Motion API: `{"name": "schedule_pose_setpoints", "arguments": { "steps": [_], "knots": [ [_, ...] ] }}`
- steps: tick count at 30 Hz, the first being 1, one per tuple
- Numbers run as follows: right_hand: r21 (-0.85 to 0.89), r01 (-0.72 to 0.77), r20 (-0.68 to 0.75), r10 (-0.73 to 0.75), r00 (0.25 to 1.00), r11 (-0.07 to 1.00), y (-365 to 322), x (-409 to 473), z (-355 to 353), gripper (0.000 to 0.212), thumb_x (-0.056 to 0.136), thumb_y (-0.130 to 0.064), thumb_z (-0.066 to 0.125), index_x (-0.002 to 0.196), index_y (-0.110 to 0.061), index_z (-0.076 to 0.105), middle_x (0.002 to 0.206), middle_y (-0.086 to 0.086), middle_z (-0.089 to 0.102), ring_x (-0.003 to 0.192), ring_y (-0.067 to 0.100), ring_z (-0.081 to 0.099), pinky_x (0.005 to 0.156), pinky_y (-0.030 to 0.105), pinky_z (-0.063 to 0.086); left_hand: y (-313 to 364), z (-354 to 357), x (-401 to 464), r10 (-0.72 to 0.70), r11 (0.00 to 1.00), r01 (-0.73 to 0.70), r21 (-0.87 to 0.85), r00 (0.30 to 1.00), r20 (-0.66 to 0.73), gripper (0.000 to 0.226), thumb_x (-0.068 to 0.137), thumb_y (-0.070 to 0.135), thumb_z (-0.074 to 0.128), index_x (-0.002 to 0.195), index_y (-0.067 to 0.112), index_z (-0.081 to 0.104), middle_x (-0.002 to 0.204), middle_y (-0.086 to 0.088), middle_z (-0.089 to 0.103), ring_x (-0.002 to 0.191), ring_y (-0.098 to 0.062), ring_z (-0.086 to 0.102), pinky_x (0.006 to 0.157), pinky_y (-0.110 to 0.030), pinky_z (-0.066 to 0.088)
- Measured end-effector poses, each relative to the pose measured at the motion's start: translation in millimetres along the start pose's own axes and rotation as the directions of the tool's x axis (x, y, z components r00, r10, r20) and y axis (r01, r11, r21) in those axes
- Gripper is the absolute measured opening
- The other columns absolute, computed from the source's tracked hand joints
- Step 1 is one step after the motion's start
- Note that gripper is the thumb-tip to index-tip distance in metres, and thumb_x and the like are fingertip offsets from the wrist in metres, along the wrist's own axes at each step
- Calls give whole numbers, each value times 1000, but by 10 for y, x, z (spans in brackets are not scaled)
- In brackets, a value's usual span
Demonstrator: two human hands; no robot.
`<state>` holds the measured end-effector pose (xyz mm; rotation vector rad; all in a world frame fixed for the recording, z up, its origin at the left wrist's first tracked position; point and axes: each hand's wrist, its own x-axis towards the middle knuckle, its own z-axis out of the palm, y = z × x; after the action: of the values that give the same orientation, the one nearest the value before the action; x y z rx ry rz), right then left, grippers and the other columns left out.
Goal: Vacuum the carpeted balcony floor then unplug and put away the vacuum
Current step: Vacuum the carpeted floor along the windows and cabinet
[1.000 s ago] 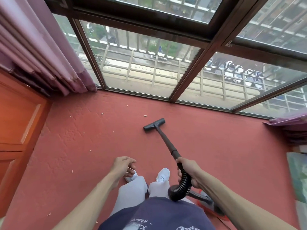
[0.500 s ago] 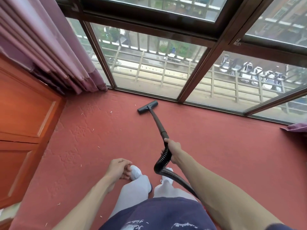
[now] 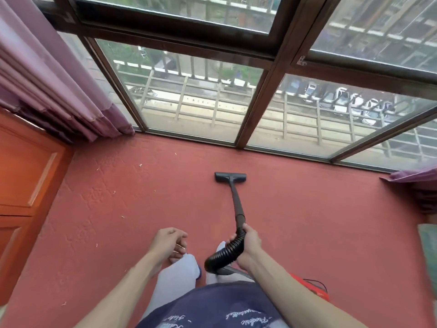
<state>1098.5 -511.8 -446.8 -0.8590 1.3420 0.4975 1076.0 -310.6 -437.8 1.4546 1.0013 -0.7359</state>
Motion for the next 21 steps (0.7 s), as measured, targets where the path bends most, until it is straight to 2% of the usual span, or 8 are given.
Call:
{"name": "schedule_pose_setpoints", "arguments": {
  "steps": [2,6,9,11,13,17,19,21],
  "knots": [
    [-58,18,31,-16,999,998,-139,224,123,20,95,-25,52,100,-7,44,56,8,42,44,21,44,49,29,46,13,84,-40,22,1000,-22,22,1000,-8,19,92,4,48,93,-4,65,62,-11,60,46,-20,53,52,-27,41],
    [-111,75,119,-62,991,991,-627,531,374,18,97,-26,50,93,-10,46,55,10,49,48,23,49,52,33,47,83,170,-163,83,996,-81,34,996,-42,20,94,3,47,94,-5,65,68,-14,59,48,-21,54,53,-29,47],
    [-170,96,106,-78,991,981,-794,646,426,18,96,-21,55,104,-7,48,55,10,51,42,23,54,48,33,50,139,284,-200,118,993,-117,22,991,-63,19,93,4,47,93,-2,65,67,-12,59,51,-21,53,54,-29,47],
    [-219,94,118,-69,991,971,-697,609,397,27,93,-16,61,114,-5,49,51,8,51,38,21,54,48,32,52,137,406,-226,117,993,-117,6,991,-62,18,93,5,48,92,0,65,68,-11,60,52,-22,54,54,-30,48],
    [-255,74,159,-34,987,964,-484,527,282,29,91,-10,62,116,-3,49,47,7,51,39,21,54,49,33,53,81,544,-265,107,994,-108,-14,993,-51,19,93,5,48,93,-1,66,67,-11,61,52,-22,56,52,-29,50],
    [-406,-10,122,65,990,914,40,160,-216,14,83,-9,58,94,-3,53,49,9,50,43,23,51,50,30,49,-133,774,-390,67,997,-68,-35,997,-31,20,93,5,47,96,-2,65,68,-10,62,54,-21,57,53,-29,52],
    [-460,-51,103,110,989,886,230,-41,-539,15,79,-10,58,91,-3,52,48,9,49,42,23,49,50,30,48,-255,878,-427,39,997,-40,-61,999,-25,18,93,5,48,96,-2,64,68,-11,60,53,-21,56,50,-27,51],
    [-489,-77,87,137,987,869,353,-191,-823,7,85,-7,54,88,-1,52,47,10,47,38,22,47,47,29,47,-379,1012,-470,2,997,-2,-78,1000,-5,17,93,5,48,95,-2,64,69,-12,60,50,-20,56,51,-27,49]
  ]
}}
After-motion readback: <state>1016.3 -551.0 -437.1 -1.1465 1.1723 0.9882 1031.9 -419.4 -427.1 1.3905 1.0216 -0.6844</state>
